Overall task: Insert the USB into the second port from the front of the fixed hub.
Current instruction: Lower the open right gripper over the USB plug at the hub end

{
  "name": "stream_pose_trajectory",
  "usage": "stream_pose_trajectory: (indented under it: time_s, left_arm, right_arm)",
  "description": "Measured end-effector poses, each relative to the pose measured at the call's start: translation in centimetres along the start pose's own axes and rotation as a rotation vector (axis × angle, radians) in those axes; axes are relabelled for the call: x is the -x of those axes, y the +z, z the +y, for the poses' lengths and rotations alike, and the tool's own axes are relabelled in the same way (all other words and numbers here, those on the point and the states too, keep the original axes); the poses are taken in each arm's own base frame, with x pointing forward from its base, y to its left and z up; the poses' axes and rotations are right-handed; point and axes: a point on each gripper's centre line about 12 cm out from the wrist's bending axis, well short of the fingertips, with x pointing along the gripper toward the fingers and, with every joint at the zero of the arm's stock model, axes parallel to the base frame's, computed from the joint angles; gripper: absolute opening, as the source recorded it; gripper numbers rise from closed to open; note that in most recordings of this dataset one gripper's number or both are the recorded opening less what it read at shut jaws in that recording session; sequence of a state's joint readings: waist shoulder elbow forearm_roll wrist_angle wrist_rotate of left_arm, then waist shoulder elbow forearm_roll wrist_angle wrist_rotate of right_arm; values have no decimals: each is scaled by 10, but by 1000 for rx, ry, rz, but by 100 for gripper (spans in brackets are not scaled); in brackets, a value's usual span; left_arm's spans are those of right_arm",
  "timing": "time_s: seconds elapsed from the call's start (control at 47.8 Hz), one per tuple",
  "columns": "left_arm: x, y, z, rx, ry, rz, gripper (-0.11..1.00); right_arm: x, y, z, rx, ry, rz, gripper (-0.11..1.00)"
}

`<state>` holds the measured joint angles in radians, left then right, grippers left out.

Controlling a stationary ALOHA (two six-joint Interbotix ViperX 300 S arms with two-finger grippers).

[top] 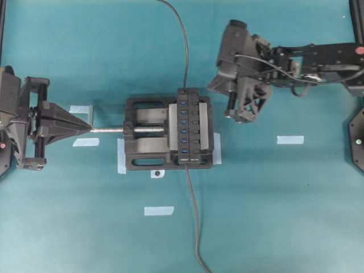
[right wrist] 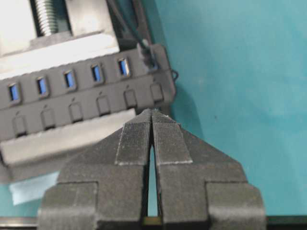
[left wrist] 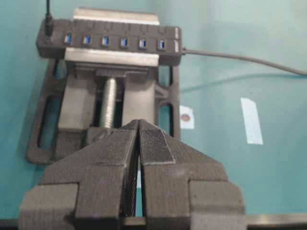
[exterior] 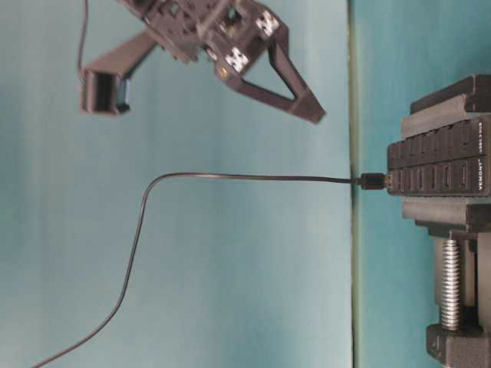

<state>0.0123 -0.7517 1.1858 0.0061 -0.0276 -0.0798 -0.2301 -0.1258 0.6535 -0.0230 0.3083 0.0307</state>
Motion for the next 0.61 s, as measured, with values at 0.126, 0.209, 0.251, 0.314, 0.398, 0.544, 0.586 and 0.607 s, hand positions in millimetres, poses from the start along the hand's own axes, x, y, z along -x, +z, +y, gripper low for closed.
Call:
stream_pose_trajectory:
  time_s: [0.126,0.209,0.251,0.314,0.398,0.544,0.586,0.607]
  left_arm:
    - [-1,-1,0,-2,0,6,0]
    - [-2,-2,0,-2,1,9,0]
    - [-2,-2,0,-2,1,12,0]
    - [-2,-2,0,0,1,14,0]
    - [-3,-3,0,0,1,17,0]
    - [-3,-3,0,0,1,18,0]
    - [-3,-3,0,0,1,18,0]
    - [-3,-3,1,2,3,17,0]
  right_arm:
    - [-8,3,-1,13,-2,8,2]
    - [-13,6,-2,23,-3,12,2]
    - [-17,6,-2,30,-3,17,2]
    - [-21,6,-2,37,-3,26,2]
    - [-27,8,-2,43,-3,32,2]
    - [-34,10,-2,43,-3,40,2]
    - [-36,9,-2,45,-3,45,2]
    - [-36,10,-2,43,-3,43,2]
